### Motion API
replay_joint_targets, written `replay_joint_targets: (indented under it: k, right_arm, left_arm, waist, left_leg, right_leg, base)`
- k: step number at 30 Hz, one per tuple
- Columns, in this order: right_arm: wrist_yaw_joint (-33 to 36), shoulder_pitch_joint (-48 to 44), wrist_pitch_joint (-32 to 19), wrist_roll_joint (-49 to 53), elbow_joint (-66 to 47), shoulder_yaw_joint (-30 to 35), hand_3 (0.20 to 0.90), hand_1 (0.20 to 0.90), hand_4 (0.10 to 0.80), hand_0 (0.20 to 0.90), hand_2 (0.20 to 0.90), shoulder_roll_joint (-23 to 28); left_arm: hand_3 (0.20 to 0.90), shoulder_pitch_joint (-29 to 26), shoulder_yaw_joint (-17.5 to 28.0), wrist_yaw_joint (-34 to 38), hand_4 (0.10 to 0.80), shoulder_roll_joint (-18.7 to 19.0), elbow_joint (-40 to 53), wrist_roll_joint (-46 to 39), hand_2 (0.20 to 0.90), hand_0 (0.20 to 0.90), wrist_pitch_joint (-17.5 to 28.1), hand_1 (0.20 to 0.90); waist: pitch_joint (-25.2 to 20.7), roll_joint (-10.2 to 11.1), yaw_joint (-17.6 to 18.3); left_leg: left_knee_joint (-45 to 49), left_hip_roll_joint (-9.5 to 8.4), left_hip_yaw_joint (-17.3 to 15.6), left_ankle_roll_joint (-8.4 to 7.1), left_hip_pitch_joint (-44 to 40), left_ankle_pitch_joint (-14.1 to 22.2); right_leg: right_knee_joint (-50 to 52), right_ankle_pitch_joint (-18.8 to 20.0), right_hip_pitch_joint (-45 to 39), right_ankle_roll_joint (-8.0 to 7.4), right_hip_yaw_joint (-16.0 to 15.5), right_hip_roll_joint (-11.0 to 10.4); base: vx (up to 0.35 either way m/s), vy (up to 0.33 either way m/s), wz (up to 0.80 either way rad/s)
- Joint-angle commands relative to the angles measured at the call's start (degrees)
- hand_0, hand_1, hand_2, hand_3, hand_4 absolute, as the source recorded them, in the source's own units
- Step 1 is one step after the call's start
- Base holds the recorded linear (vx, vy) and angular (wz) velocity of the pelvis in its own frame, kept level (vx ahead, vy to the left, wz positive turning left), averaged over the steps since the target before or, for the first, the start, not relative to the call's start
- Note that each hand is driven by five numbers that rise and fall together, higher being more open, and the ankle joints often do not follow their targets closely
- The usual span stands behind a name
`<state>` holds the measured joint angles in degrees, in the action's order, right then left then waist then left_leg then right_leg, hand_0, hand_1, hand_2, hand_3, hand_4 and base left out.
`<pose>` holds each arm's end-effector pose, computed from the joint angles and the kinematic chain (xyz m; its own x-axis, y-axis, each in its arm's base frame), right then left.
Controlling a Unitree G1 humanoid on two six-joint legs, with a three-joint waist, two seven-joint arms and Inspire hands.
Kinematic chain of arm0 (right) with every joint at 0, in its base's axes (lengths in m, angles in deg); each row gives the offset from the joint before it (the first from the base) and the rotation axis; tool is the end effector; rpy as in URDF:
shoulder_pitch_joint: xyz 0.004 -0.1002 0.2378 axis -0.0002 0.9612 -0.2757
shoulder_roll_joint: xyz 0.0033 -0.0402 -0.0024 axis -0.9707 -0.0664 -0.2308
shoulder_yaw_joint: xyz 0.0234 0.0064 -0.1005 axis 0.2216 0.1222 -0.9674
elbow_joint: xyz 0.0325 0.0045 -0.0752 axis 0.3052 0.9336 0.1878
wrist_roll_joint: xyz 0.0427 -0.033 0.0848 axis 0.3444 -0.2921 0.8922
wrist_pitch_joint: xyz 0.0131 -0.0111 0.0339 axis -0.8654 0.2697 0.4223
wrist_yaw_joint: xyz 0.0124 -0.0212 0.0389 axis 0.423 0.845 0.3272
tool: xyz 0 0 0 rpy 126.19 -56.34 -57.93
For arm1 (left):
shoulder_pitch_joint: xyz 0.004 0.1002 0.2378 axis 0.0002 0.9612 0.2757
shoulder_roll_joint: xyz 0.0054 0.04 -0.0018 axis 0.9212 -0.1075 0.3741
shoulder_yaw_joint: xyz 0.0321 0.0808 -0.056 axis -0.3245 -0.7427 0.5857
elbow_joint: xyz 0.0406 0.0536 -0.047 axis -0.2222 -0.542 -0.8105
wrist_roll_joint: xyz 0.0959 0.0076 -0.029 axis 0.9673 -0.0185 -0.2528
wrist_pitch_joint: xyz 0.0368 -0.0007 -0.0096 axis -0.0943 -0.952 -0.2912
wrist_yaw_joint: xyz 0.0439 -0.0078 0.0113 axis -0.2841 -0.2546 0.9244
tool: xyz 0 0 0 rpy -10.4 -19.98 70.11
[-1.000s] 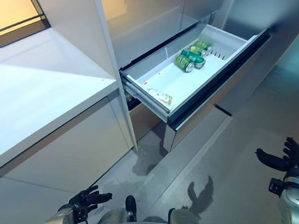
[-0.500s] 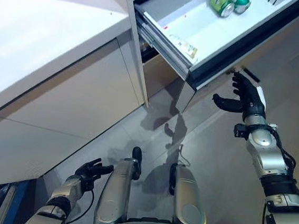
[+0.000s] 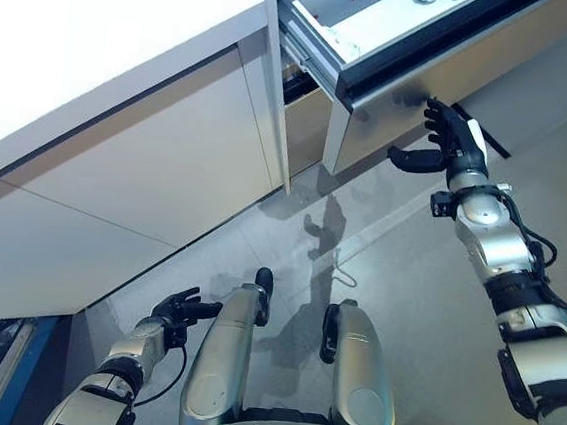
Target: Put drinks into fridge and close the fridge
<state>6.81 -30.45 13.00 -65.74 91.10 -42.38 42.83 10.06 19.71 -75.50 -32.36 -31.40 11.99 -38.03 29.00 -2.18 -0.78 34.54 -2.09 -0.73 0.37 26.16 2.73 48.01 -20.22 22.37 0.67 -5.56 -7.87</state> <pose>0.3288 -0.2299 0.1531 0.9920 -0.0876 0.0913 0.1161 0.9175 -0.3803 0.1807 0.2281 -0.0695 0.6004 0.1386 -0.7876 -0.2290 0.9734 -0.0033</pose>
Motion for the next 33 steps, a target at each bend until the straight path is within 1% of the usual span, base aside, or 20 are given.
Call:
replay_joint_targets:
  k: [1, 4, 6, 10, 17, 20, 23, 26, 28, 29, 30, 31, 33]
  right_arm:
    - [-4.0, -14.5, -8.9, 4.6, -6.2, -4.9, 0.900, 0.900, 0.800, 0.900, 0.900, -8.2]
    - [-3.5, -16.3, -8.9, 7.0, -6.0, -5.7, 0.900, 0.900, 0.800, 0.900, 0.900, -10.9]
    - [-3.6, -17.1, -8.8, 9.5, -6.1, -6.1, 0.900, 0.900, 0.800, 0.900, 0.900, -12.0]
    - [-3.8, -18.4, -7.8, 11.3, -6.5, -6.3, 0.900, 0.900, 0.800, 0.900, 0.900, -14.3]
    - [-3.8, -18.9, -8.2, 13.0, -8.1, -5.8, 0.900, 0.900, 0.800, 0.900, 0.900, -13.6]
    - [-4.4, -17.7, -9.4, 14.6, -9.4, -4.8, 0.900, 0.900, 0.800, 0.900, 0.900, -12.9]
    - [-3.4, -14.7, -11.5, 13.3, -10.1, -3.1, 0.900, 0.900, 0.800, 0.900, 0.900, -11.3]
    - [1.2, -11.1, -13.3, 8.2, -11.0, -1.1, 0.900, 0.900, 0.800, 0.900, 0.900, -9.1]
    - [5.0, -6.9, -13.4, 4.7, -12.7, 1.4, 0.900, 0.900, 0.800, 0.900, 0.900, -7.3]
    - [6.1, -3.7, -13.4, 4.0, -14.1, 3.0, 0.900, 0.900, 0.800, 0.900, 0.900, -6.7]
    - [7.0, -1.6, -13.1, 3.6, -14.9, 4.1, 0.900, 0.900, 0.800, 0.900, 0.900, -6.4]
    - [7.7, 4.0, -12.8, 2.0, -16.7, 6.4, 0.900, 0.900, 0.800, 0.900, 0.900, -6.2]
    - [5.6, 13.1, -12.7, 0.3, -18.7, 9.1, 0.900, 0.900, 0.800, 0.900, 0.900, -6.5]
  left_arm:
    - [0.900, 2.1, -4.0, -0.6, 0.800, 0.8, 1.6, -1.8, 0.900, 0.900, 0.4, 0.900]
    - [0.900, 2.2, -5.0, -1.1, 0.800, 1.0, 2.1, -0.9, 0.900, 0.900, 0.5, 0.900]
    - [0.900, 2.4, -5.6, -2.3, 0.800, 1.0, 2.5, -0.4, 0.900, 0.900, 0.7, 0.900]
    - [0.900, 2.7, -7.1, -2.1, 0.800, 0.7, 3.7, -0.7, 0.900, 0.900, 1.3, 0.900]
    - [0.900, 3.3, -7.4, -2.1, 0.800, 1.2, 5.5, -0.5, 0.900, 0.900, 1.6, 0.900]
    - [0.900, 3.7, -7.7, -2.1, 0.800, 1.1, 5.4, 0.3, 0.900, 0.900, 1.8, 0.900]
    - [0.900, 4.3, -8.3, -1.6, 0.800, 0.9, 5.7, -0.1, 0.900, 0.900, 1.6, 0.900]
    - [0.900, 4.8, -8.3, -1.6, 0.800, 0.9, 6.0, -0.3, 0.900, 0.900, 1.4, 0.900]
    - [0.900, 5.2, -7.9, -1.8, 0.800, 0.8, 6.2, 0.1, 0.900, 0.900, 0.8, 0.900]
    - [0.900, 5.5, -7.6, -1.8, 0.800, 0.8, 6.3, 0.0, 0.900, 0.900, 0.3, 0.900]
    - [0.900, 5.8, -7.3, -1.8, 0.800, 0.8, 6.3, -0.5, 0.900, 0.900, 0.0, 0.900]
    - [0.900, 6.6, -6.5, -2.0, 0.800, 0.6, 6.5, -0.9, 0.900, 0.900, -0.3, 0.900]
    - [0.900, 8.3, -5.2, -2.5, 0.800, 0.5, 6.4, -0.4, 0.900, 0.900, -1.2, 0.900]
  waist:
    - [-4.0, 0.4, -5.3]
    - [-4.0, 0.1, -6.3]
    - [-3.9, -0.1, -6.7]
    - [-3.9, -0.3, -7.5]
    - [-3.9, 0.0, -8.0]
    - [-4.5, 0.2, -7.7]
    - [-5.5, 0.2, -7.0]
    - [-6.4, 0.2, -6.2]
    - [-7.5, 0.3, -5.5]
    - [-8.4, 0.6, -5.0]
    - [-8.8, 0.7, -4.8]
    - [-10.2, 1.1, -4.2]
    - [-12.5, 1.7, -3.2]
  left_leg:
    - [10.0, -2.50, -1.4, 5.17, -4.3, 15.5]
    - [9.2, -2.68, -1.2, 5.12, -4.8, 15.1]
    - [8.6, -2.77, -1.1, 5.03, -5.2, 14.8]
    - [8.1, -3.09, -1.1, 4.95, -5.5, 14.5]
    - [8.6, -3.26, -1.0, 5.17, -5.4, 14.8]
    - [8.1, -3.32, -0.9, 4.99, -6.1, 14.8]
    - [5.7, -3.31, -0.7, 5.03, -8.1, 14.3]
    - [3.5, -3.22, -0.6, 4.93, -9.6, 13.7]
    - [0.8, -3.13, -0.3, 4.83, -11.1, 13.1]
    - [-1.3, -3.03, -0.1, 4.68, -12.1, 12.2]
    - [-2.3, -2.93, 0.1, 4.59, -12.9, 12.2]
    - [-5.5, -2.61, 0.6, 4.32, -14.4, 11.1]
    - [-10.3, -1.91, 0.7, 3.61, -17.1, 9.4]
  right_leg:
    - [-3.8, 4.2, -2.6, 3.55, -1.9, -0.1]
    - [-4.4, 4.6, -3.1, 3.39, -2.3, -0.2]
    - [-5.0, 4.8, -3.6, 3.35, -2.5, -0.2]
    - [-5.4, 5.1, -3.9, 3.19, -2.8, -0.4]
    - [-5.2, 5.2, -3.8, 3.02, -3.1, -0.4]
    - [-5.7, 5.1, -4.6, 3.02, -3.2, -0.4]
    - [-7.0, 5.2, -6.1, 2.95, -3.2, -0.3]
    - [-8.5, 5.3, -7.5, 2.88, -3.5, -0.2]
    - [-10.6, 5.6, -8.9, 2.65, -4.0, 0.0]
    - [-12.6, 6.3, -9.9, 2.40, -4.4, 0.1]
    - [-13.4, 6.3, -10.7, 2.19, -4.5, 0.2]
    - [-16.5, 7.1, -12.2, 1.73, -5.0, 0.5]
    - [-22.0, 8.5, -15.2, 0.86, -5.8, 1.0]
  base:
    - [0.065, -0.006, 0.07]
    - [0.048, 0.000, 0.17]
    - [0.040, 0.024, 0.10]
    - [0.024, 0.009, 0.13]
    - [0.013, -0.017, 0.08]
    - [0.038, -0.003, 0.07]
    - [0.014, 0.028, 0.04]
    - [-0.027, 0.043, 0.06]
    - [-0.053, 0.038, 0.10]
    - [-0.029, 0.011, 0.13]
    - [-0.017, -0.001, 0.19]
    - [-0.001, -0.013, 0.17]
    - [0.028, -0.031, 0.16]
